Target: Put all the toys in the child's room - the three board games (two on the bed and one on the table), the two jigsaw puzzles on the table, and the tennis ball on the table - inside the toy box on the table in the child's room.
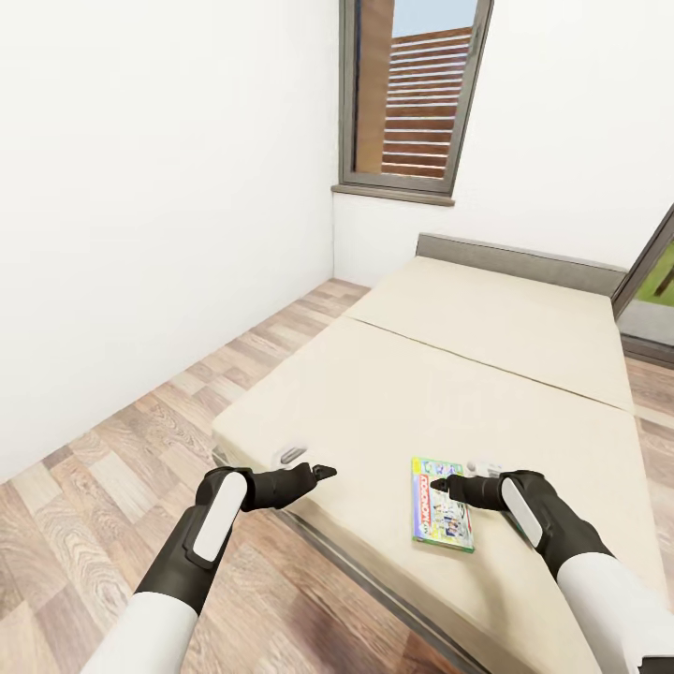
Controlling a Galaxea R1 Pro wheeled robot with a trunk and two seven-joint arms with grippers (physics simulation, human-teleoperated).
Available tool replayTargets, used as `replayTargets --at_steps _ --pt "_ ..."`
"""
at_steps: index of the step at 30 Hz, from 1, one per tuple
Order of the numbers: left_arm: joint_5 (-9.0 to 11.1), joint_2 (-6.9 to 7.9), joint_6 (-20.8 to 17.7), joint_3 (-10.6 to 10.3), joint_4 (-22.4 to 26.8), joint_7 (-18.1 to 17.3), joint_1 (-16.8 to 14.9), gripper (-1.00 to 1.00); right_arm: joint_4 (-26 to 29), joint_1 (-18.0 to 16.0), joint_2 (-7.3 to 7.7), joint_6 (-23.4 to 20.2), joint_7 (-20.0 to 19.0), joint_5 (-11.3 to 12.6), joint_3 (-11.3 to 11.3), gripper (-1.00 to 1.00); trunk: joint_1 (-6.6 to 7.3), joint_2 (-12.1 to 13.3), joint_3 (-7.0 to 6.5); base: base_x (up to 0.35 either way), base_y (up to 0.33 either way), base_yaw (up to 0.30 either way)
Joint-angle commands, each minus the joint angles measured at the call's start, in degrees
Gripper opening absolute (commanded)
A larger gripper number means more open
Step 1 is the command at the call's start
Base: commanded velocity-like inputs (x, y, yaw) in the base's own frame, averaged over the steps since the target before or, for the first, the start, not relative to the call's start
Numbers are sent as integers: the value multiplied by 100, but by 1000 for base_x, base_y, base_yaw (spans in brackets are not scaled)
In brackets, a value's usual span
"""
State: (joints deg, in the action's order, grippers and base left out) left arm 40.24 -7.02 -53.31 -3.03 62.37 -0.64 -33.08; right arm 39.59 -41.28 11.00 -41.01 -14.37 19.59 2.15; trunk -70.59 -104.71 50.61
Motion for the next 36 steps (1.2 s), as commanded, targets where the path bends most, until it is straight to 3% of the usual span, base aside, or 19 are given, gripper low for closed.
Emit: replayTargets --at_steps 1,14,36 --pt "-7 -2 -22 4 4 -7 -3 100 5 -3 6 -17 -14 -6 17 100 1 -2 5 0 0 9" --pt "-8 -4 -22 4 4 -7 -3 100 5 -11 9 -21 -14 44 -2 100 1 -2 5 0 0 26" --pt "-7 -10 -22 0 4 -7 0 100 5 -11 12 -20 -14 105 3 100 1 -2 5 0 0 258"
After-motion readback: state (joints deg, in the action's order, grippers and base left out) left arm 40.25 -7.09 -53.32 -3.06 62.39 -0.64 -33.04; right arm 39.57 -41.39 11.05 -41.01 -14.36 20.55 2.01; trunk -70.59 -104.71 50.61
